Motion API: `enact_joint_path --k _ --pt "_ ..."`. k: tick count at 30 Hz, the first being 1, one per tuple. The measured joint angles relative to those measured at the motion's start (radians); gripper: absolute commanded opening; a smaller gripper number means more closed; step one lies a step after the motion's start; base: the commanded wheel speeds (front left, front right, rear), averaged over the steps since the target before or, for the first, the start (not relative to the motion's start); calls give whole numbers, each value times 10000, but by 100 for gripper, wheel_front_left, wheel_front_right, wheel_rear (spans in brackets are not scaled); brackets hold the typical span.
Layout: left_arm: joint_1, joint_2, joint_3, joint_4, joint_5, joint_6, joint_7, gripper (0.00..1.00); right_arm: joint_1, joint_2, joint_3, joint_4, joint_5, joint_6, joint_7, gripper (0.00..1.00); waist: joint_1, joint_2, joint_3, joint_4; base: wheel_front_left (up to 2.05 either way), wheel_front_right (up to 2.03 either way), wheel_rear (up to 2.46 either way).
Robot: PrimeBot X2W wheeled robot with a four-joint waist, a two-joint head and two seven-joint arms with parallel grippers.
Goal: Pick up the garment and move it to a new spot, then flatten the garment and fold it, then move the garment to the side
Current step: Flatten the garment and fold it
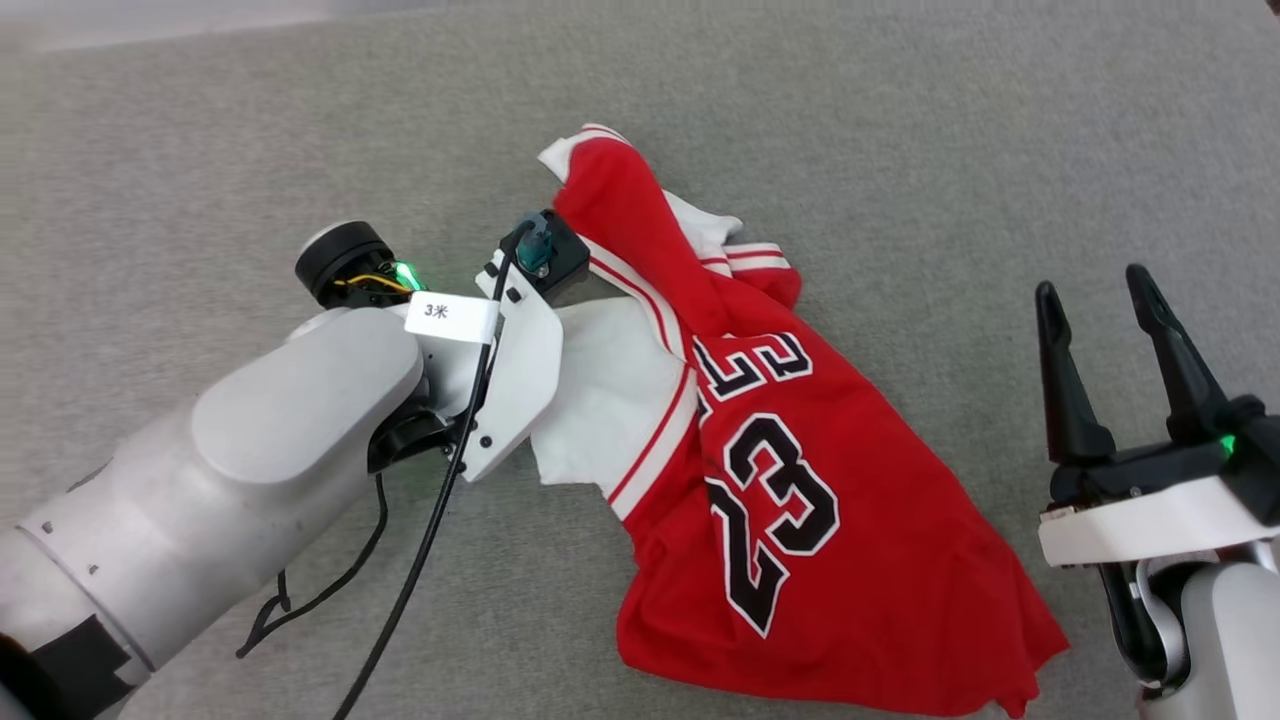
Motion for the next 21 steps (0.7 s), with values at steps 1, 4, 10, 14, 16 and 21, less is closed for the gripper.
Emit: enact_joint_path --k 1,4,10,14,16,21 --pt "-75 192 219 -90 -79 0 -1212 0 235 -15 -104 77 -10 -2 0 100 0 0 -301 258 0 0 0" --pt "-56 533 571 -199 -167 46 -2088 0 434 -36 -150 127 -6 -2 0 100 0 0 -620 579 0 0 0" --pt "926 1770 947 -1005 -420 723 -2897 0 766 -127 -253 253 0 -2 0 100 0 0 -1253 1311 0 0 0" --pt "1795 2690 1225 -1649 -915 1312 -3181 0 984 -165 -303 324 0 -2 0 100 -1 0 -1580 1799 0 0 0" --pt "2266 3162 1327 -1843 -1154 1624 -3327 0 1033 -186 -314 357 0 -2 0 100 -1 0 -1703 2014 0 0 0" --pt "3399 4236 1536 -2044 -1756 2324 -3651 0 1167 -276 -337 418 0 -2 6 100 -1 0 -1884 2372 0 0 0"
